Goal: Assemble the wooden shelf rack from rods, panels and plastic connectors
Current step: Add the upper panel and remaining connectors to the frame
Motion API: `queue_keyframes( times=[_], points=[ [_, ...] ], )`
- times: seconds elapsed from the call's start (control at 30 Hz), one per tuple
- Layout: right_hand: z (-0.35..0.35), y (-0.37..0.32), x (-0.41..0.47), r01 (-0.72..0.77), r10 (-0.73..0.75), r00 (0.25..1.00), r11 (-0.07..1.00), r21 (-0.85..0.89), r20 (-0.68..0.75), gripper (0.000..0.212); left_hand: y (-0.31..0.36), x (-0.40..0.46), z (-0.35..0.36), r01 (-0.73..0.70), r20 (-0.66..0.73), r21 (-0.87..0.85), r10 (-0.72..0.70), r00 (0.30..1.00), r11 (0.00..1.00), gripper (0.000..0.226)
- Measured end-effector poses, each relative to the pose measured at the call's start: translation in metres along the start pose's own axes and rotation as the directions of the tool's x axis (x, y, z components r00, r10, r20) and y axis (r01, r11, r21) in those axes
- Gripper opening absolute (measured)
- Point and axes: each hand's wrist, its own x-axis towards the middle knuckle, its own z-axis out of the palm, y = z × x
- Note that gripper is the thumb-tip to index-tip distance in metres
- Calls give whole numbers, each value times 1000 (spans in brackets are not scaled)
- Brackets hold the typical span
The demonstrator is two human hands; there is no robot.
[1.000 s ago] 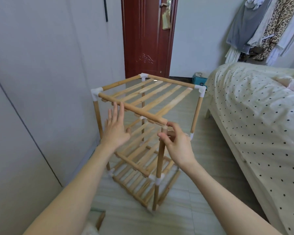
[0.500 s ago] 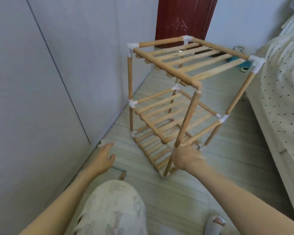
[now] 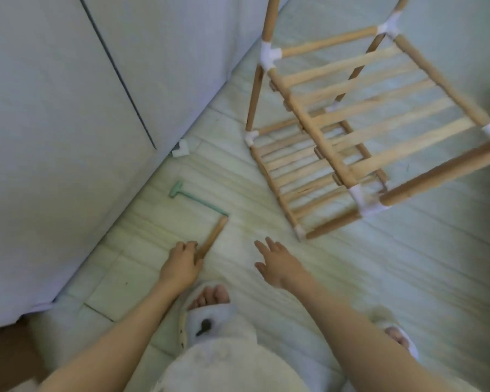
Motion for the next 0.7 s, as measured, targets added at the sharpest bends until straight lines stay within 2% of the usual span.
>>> queue_keyframes(
  times=[0.13,0.27,0.4,0.6,0.7],
  points=[
    [43,15,14,-40,37,999,997,70,37,58,-5,11,12,7,-29,138,-3,1000,990,35],
    [60,27,12,-13,10,998,999,47,69,59,-6,15,10,-2,-26,139,5,1000,990,31],
    [41,23,4,-31,21,997,990,141,70,55,-2,6,-6,-118,45,67,116,992,991,32],
    [-5,17,-49,-56,68,997,970,236,-43,50,32,-33,-74,-323,-24,14,323,946,946,35],
    [-40,21,-87,-64,88,993,964,259,-81,46,58,-59,-113,-417,-119,7,415,902,909,33]
  ],
)
